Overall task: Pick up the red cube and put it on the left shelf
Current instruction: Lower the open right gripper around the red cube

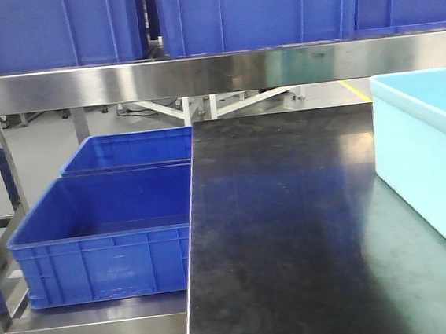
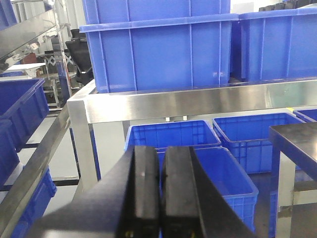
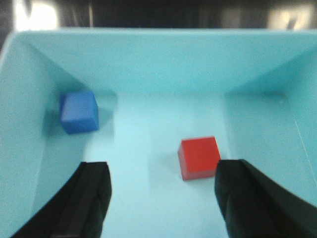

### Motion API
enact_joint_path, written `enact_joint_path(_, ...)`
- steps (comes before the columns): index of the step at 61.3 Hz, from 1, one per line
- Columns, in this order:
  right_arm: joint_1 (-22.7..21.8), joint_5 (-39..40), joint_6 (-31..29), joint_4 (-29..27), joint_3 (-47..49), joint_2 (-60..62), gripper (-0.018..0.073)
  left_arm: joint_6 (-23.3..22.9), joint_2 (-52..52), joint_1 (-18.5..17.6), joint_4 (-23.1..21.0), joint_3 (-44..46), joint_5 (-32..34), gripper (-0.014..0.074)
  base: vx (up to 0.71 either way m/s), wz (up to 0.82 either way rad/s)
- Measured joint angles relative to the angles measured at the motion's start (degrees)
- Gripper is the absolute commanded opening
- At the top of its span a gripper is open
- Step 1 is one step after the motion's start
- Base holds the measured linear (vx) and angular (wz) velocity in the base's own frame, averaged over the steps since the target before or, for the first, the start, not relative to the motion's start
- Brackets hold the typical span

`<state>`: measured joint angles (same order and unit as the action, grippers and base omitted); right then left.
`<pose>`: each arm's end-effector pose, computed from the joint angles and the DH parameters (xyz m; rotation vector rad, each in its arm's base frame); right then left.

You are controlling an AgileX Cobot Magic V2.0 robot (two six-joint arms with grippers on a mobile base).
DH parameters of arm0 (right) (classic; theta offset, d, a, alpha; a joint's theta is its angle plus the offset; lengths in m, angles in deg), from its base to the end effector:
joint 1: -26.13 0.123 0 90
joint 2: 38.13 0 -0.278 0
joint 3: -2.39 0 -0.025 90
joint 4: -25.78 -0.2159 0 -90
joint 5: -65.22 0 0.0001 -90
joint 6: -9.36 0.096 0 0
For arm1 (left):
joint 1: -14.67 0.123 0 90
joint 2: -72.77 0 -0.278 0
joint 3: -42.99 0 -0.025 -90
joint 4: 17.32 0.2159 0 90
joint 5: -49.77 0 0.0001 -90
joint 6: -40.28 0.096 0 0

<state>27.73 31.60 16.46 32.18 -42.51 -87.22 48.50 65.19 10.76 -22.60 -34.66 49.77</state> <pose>0.1112 -0.0028 0.2847 0.0371 2.2228 -0.0364 0.0331 -0.0023 0.2104 0.0889 1.4849 -0.0137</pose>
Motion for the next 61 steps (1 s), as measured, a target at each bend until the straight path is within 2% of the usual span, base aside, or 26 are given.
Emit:
enact_joint_path(14,0.0,-0.83,0.0,1.88,0.0,0.0,0.0572,0.0,0.0,0.0,0.0,0.0,0.0,0.0106,0.0,0.0)
enact_joint_path(51,0.0,-1.7,0.0,2.01,2.04,-6.61,0.0571,0.0,0.0,0.0,0.0,0.0,0.0,0.0106,0.01,0.04)
enact_joint_path(61,-2.23,-1.7,0.0,2.01,2.8,-8.42,0.0571,0.0,0.0,0.0,0.0,0.0,0.0,0.0106,0.0,0.0)
